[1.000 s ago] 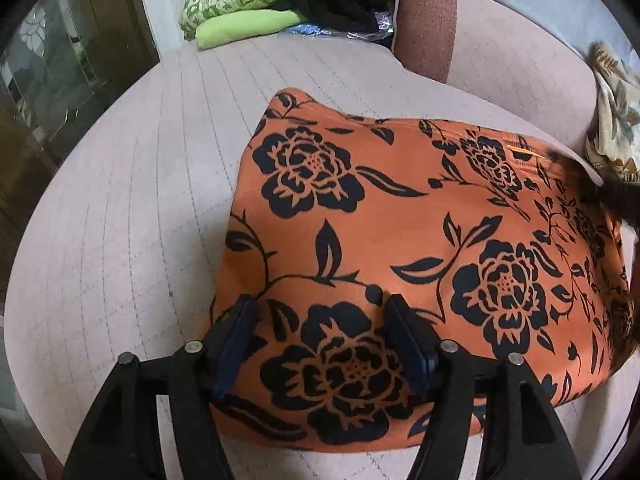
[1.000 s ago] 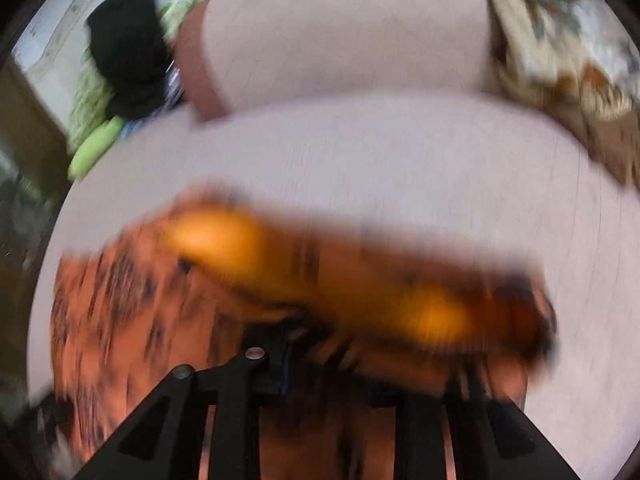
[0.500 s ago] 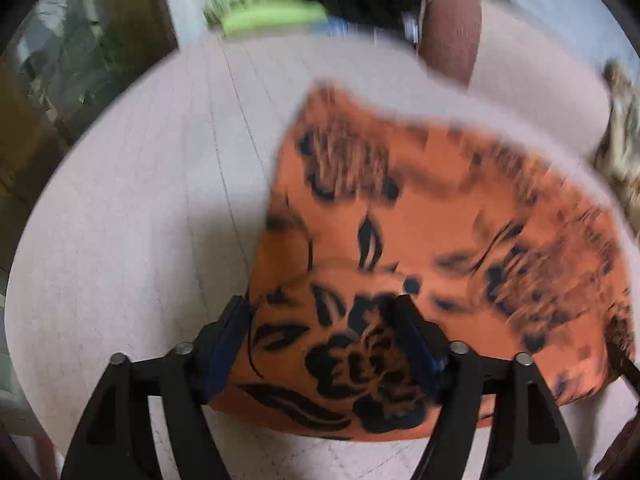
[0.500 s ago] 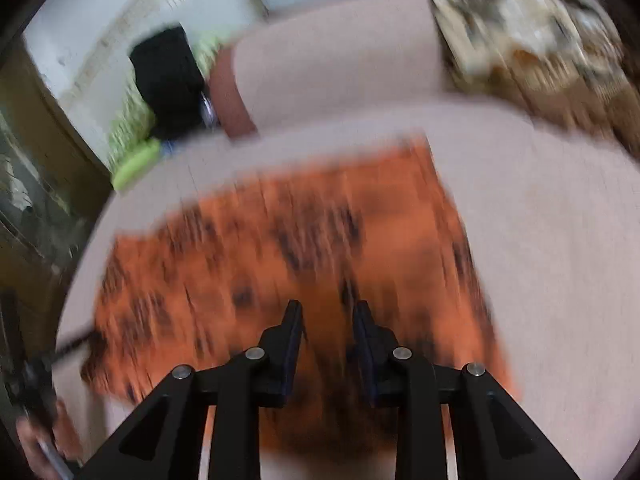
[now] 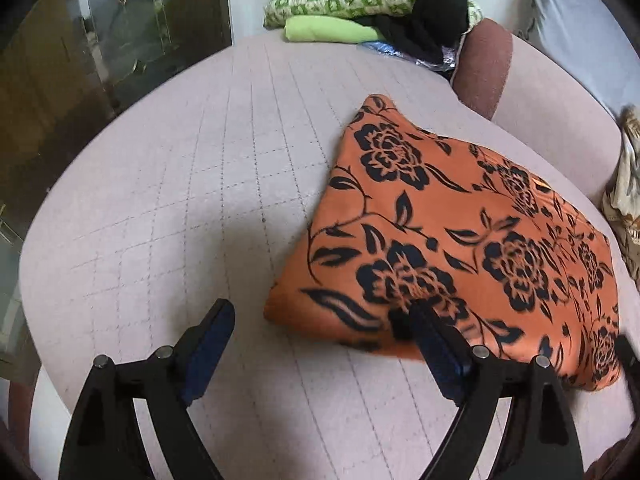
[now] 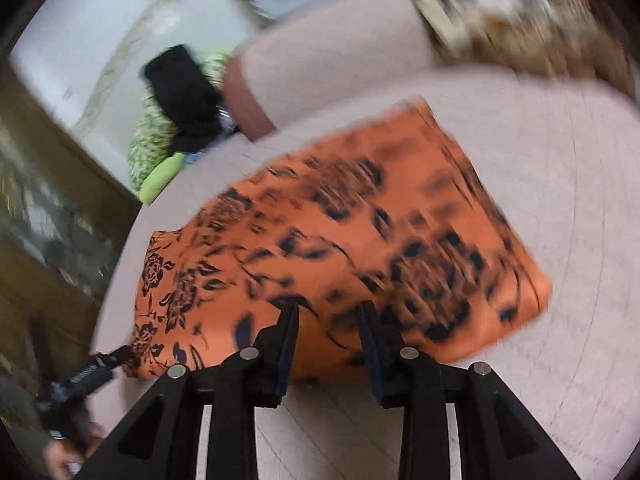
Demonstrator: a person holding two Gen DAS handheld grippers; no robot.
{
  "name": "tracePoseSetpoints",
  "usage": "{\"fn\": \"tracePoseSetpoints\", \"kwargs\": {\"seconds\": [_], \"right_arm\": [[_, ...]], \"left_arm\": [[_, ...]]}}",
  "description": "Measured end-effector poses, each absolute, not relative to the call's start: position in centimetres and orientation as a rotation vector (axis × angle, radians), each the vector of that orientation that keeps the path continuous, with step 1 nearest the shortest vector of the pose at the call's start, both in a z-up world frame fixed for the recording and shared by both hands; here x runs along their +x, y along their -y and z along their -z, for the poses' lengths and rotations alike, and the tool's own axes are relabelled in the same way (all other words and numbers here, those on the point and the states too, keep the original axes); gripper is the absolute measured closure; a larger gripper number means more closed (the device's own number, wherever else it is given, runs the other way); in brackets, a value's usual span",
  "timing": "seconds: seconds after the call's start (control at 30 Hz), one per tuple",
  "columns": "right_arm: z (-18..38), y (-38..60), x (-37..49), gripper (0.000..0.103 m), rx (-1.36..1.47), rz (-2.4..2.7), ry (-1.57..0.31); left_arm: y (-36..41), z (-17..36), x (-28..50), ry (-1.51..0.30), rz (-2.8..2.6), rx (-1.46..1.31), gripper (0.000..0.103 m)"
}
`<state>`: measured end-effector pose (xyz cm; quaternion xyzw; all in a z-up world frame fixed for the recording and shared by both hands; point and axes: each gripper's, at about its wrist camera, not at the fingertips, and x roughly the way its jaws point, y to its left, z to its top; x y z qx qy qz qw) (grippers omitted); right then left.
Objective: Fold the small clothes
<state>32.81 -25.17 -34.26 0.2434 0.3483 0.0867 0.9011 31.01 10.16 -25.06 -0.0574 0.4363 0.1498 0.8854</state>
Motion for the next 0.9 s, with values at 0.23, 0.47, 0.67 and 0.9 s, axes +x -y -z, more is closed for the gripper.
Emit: {"fn": "tracePoseSetpoints", "kwargs": {"seconds": [0.23,0.47,0.67,0.9], "right_arm": [[33.9,17.8,34.4,0.069,0.308,-0.294,-0.674],[36.0,15.5,35.1,0.068,0.177,-0.319,-0.805],[35.1,20.8,33.3,0.063,0.539,-0.412,-0.840],[35.9,26.5,29.7,0.020,0.814,-0.430,-0.822]], "left_arm": [[-8.0,29.2,34.1,-1.091,-0.287,-0.032,0.012],[-11.4,26.9,32.0,-1.048,-0.220,-0.247,0.012],[-14.7,27.4,29.5,-1.063,-0.088,-0.543,0.013],[-14.5,28.2,30.2,-1.022,0.011,-0.684,0.014]]}}
